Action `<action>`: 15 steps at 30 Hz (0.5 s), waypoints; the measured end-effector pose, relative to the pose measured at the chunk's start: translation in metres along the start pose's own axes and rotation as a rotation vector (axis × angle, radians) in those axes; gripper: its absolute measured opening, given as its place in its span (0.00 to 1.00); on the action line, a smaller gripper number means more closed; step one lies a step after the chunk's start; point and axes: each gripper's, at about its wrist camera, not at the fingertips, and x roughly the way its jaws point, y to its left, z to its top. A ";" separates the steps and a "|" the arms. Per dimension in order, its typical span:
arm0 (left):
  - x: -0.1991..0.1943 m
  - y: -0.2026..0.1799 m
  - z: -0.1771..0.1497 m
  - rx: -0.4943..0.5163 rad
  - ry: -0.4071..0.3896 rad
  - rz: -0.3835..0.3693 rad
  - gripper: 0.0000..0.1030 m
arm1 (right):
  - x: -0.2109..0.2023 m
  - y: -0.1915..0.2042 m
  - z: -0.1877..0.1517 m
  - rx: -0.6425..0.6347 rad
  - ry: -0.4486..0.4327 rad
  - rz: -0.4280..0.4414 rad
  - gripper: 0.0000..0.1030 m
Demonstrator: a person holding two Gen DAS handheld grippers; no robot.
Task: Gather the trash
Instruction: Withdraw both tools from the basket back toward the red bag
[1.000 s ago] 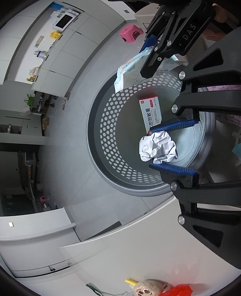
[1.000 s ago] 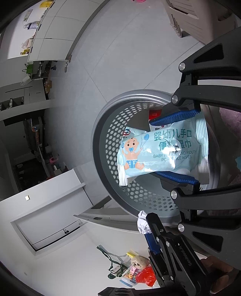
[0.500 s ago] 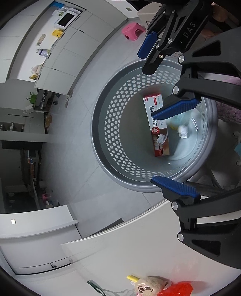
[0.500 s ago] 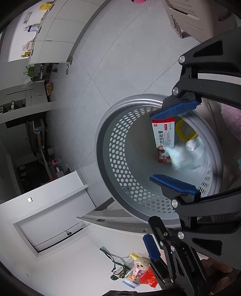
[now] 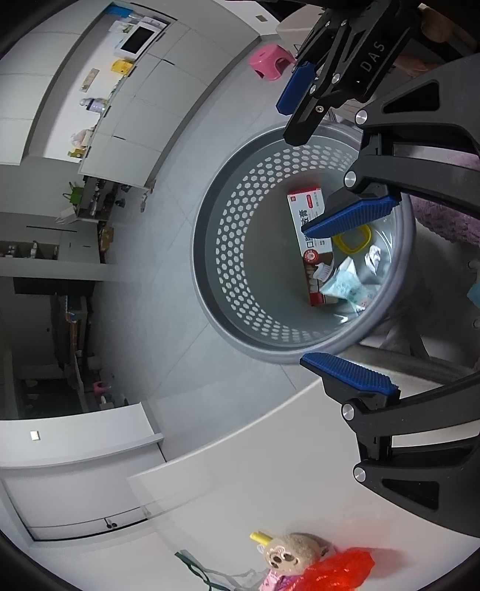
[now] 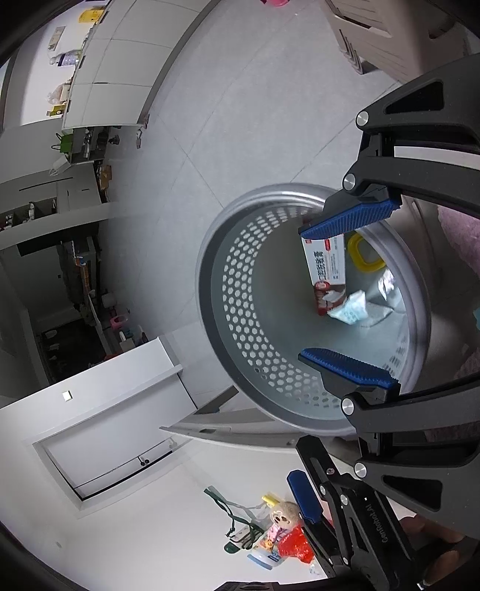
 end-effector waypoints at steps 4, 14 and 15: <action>-0.013 0.012 -0.004 -0.016 -0.021 0.016 0.63 | -0.003 0.011 -0.003 -0.013 0.000 0.022 0.57; -0.060 0.058 -0.010 -0.085 -0.097 0.040 0.64 | -0.012 0.060 0.001 -0.080 -0.016 0.067 0.59; -0.065 0.062 -0.011 -0.090 -0.104 0.045 0.64 | -0.014 0.066 0.001 -0.087 -0.024 0.070 0.59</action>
